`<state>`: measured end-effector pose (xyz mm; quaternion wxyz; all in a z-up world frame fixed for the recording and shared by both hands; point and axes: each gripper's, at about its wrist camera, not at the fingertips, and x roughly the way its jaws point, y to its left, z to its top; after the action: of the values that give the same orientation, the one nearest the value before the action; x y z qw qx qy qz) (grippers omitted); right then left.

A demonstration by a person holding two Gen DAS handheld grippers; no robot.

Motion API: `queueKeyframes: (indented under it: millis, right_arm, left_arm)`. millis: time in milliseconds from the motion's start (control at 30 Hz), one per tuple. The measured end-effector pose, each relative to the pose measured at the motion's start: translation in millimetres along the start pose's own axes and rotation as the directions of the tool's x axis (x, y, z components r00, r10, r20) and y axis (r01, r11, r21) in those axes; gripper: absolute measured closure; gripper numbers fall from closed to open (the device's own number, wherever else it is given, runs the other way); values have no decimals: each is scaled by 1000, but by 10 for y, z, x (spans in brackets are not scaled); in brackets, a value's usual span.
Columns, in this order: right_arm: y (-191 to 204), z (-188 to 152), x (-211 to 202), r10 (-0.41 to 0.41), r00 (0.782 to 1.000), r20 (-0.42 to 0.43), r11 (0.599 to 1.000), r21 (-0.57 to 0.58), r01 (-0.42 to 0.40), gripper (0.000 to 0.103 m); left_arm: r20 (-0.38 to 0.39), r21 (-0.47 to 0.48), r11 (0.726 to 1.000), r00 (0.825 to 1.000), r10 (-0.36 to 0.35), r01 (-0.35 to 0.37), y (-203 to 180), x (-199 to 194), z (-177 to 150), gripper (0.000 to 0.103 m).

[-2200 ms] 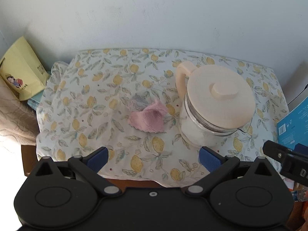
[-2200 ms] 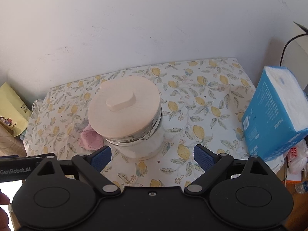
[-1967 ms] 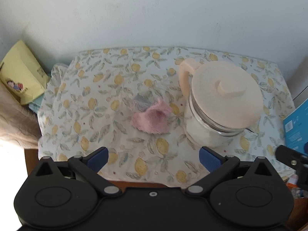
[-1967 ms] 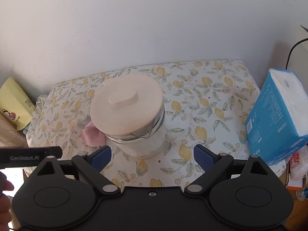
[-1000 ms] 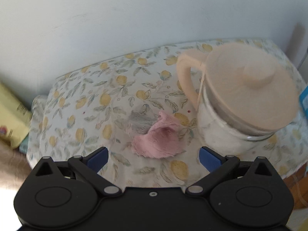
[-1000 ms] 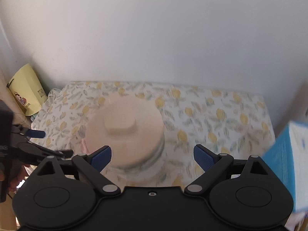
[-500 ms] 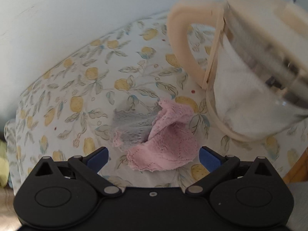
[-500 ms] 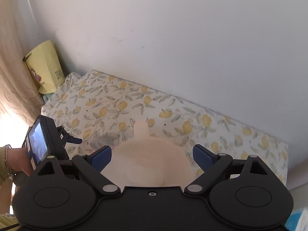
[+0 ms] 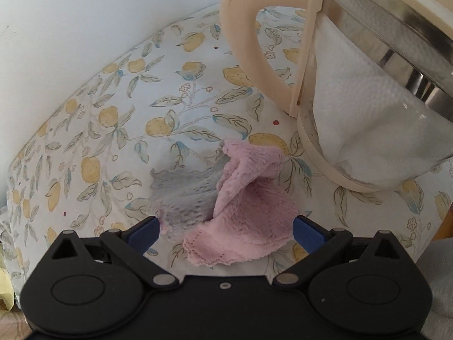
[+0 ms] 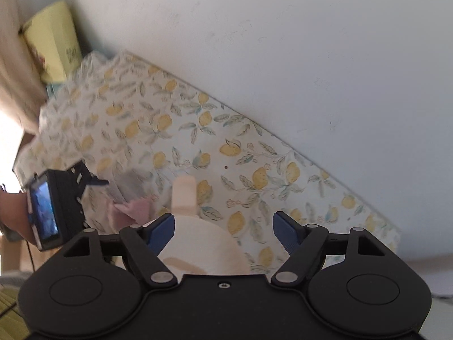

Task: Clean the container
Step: 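Grasp the cream lid knob with the right gripper and lift the jar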

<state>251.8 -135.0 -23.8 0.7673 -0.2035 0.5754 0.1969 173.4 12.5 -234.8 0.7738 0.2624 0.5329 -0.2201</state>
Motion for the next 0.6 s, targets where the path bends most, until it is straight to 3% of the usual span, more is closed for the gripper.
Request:
queueKeyframes:
  millis: [167,333,600]
  right_arm:
    - [249,240,291,-48,987,-156,997,-74,36,22]
    - [518,422,376,-81,977,-195,987,-150,51,25]
    - [425,571,527,-18,964,-266,998,-58,3,25]
  left_arm:
    - [7,54,998,1000,-17,17,-62,57,-3,0]
    - [19,87,996,999,-30,28,-92,97,6,0]
    - [16,105,993,998,-62,60,-49,152,7,0]
